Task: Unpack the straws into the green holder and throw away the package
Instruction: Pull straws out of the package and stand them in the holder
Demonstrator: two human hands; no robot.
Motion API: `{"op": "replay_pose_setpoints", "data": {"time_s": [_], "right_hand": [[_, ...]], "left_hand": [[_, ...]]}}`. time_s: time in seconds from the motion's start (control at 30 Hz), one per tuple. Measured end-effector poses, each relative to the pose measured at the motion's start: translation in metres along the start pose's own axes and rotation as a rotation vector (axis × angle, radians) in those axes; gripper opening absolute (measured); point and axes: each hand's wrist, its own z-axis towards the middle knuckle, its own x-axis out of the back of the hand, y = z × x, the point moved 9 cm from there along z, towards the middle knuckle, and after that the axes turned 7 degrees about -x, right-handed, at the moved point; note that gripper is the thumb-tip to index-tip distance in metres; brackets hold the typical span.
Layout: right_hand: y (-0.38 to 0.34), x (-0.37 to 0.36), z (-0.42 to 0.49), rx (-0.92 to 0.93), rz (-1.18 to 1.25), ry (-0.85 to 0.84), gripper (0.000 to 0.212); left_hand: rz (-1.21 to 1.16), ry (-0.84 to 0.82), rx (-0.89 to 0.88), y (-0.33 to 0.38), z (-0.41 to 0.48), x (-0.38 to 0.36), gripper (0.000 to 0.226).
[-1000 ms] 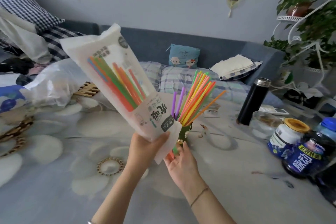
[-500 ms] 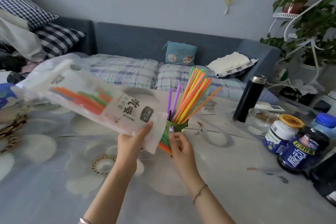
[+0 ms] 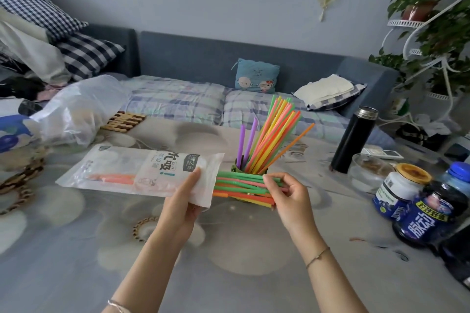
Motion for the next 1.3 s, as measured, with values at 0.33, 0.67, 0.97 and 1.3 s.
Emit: {"op": "replay_pose_setpoints", "data": {"time_s": [0.33, 0.67, 0.97, 1.3], "right_hand": [[-0.007, 0.007, 0.002, 0.063, -0.077, 0.015, 0.009], [-0.003, 0.038, 0.011, -0.109, 0.274, 0.101, 0.014], [0.010, -0.001, 0.001, -0.244, 0.306, 0.012, 0.028], [0.007, 0.029, 0.007, -0.222, 0.420, 0.108, 0.029]], "left_hand": [[0.018, -0.064, 0.045, -0.013, -0.009, -0.016, 0.037], [-0.021, -0.051, 0.080, -0.006, -0.002, -0.008, 0.045], [-0.019, -0.088, 0.069, -0.013, -0.006, -0.018, 0.039], [-0.013, -0.017, 0.028, 0.003, -0.003, -0.004, 0.023]]}}
